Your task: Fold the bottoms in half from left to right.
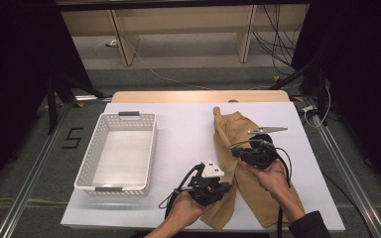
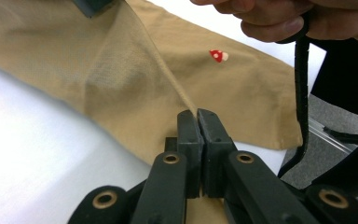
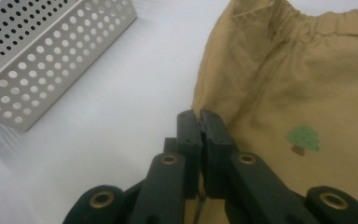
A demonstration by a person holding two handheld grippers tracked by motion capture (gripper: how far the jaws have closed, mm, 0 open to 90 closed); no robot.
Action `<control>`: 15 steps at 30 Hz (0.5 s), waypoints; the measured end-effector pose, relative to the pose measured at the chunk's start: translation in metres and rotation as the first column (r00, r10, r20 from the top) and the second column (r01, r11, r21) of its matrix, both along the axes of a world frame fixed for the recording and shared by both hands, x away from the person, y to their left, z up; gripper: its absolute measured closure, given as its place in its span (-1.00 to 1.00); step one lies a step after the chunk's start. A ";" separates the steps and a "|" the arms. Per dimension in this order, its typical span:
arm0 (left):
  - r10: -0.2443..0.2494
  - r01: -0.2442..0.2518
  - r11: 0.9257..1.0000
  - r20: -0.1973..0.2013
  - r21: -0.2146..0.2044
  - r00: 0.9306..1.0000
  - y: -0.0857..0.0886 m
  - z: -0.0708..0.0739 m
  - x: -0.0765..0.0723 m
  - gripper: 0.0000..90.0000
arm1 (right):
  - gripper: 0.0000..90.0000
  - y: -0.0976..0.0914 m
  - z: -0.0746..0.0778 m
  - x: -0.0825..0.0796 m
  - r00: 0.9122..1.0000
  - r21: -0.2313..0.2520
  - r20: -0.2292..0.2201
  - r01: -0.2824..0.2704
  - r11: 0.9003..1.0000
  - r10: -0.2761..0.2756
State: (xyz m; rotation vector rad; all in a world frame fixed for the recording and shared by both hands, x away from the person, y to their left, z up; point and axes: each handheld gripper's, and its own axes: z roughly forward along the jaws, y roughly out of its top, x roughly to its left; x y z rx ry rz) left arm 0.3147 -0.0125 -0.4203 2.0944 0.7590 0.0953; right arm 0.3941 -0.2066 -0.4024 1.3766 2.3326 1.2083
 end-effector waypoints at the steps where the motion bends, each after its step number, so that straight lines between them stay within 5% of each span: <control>1: -0.005 0.005 1.000 0.003 0.000 1.000 -0.002 0.001 0.000 0.95 | 0.95 -0.003 0.000 -0.001 1.000 0.001 -0.003 0.008 1.000 -0.008; 15: -0.045 0.045 0.999 0.014 -0.022 0.999 -0.020 0.001 0.000 0.92 | 0.95 -0.028 0.002 -0.008 0.998 -0.006 0.006 0.062 0.998 -0.062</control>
